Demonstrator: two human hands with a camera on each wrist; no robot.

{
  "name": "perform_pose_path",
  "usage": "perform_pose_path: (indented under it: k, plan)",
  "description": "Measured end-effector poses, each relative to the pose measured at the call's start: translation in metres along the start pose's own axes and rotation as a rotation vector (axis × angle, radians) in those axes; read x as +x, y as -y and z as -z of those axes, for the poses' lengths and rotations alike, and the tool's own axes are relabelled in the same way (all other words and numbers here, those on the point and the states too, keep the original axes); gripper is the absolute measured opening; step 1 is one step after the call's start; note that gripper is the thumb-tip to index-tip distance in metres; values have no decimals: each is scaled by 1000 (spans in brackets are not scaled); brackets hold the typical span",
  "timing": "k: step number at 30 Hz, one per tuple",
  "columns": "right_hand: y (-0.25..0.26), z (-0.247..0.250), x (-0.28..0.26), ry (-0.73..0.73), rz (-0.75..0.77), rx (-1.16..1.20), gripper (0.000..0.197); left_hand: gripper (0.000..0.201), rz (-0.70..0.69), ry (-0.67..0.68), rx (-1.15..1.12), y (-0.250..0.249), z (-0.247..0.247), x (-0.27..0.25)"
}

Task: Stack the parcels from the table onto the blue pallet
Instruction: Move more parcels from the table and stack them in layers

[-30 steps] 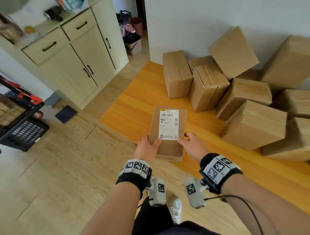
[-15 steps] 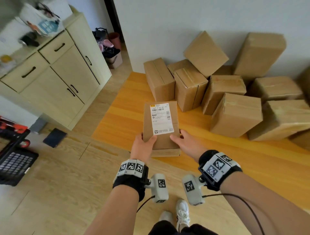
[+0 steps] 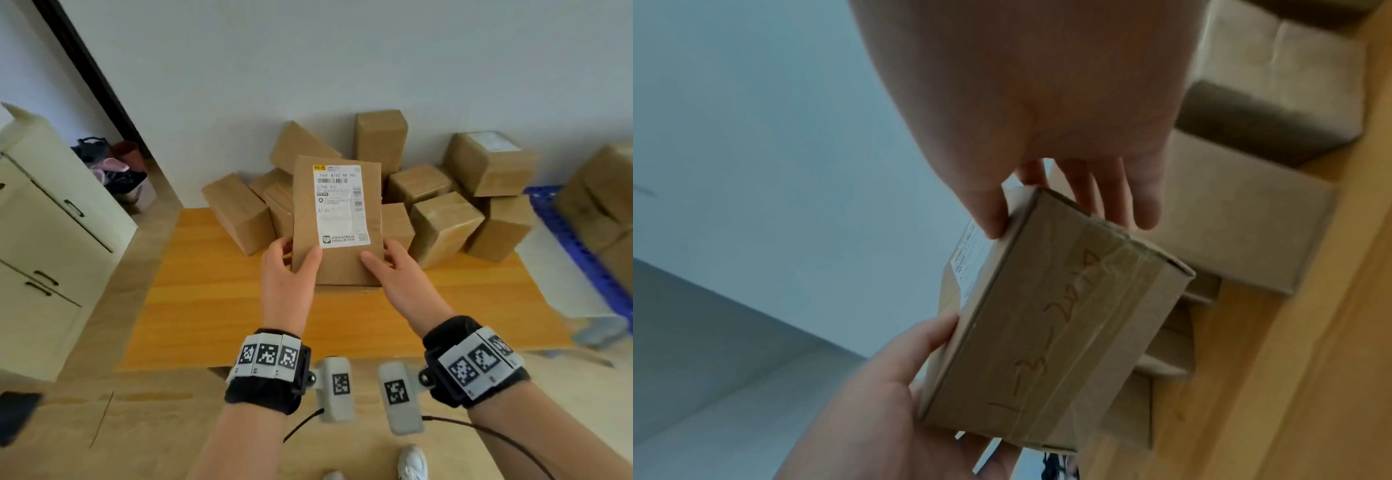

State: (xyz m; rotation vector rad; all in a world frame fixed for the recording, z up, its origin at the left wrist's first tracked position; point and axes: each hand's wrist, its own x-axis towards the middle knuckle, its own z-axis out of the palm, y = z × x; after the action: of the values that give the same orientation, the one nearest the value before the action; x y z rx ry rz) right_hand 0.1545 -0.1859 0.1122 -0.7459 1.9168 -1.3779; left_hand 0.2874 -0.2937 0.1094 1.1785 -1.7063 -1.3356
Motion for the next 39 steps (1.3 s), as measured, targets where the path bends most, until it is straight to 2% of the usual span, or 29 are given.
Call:
perform_pose_path:
  k: [6,9,13,16,23,28,30,35,39]
  plan:
    - [-17,88,-21,-205,-27,43,49,45,-82,139,22,-29,-82,-29]
    - [-31,141,-33,-262,-53,51,45,44,-93,203,9,-44,-133,-49]
    - [-56,223,-47,-327,-55,60,46,41,-98,269,37,-64,-215,-78]
    - [-73,288,-64,-374,-74,85,35,35,-89,351,34,-82,-281,-107]
    - [-123,425,-95,-504,-138,34,39,36,-124,514,105,-99,-415,-165]
    - [-145,489,-95,-575,-230,19,54,38,-155,615,204,-110,-479,-182]
    - [-148,509,-91,-589,-244,27,49,42,-153,644,240,-114,-500,-181]
    - [-154,556,-74,-638,-251,-12,42,35,-152,738,353,-126,-546,-172]
    - [-160,589,-60,-643,-283,-55,39,39,-136,815,418,-130,-580,-162]
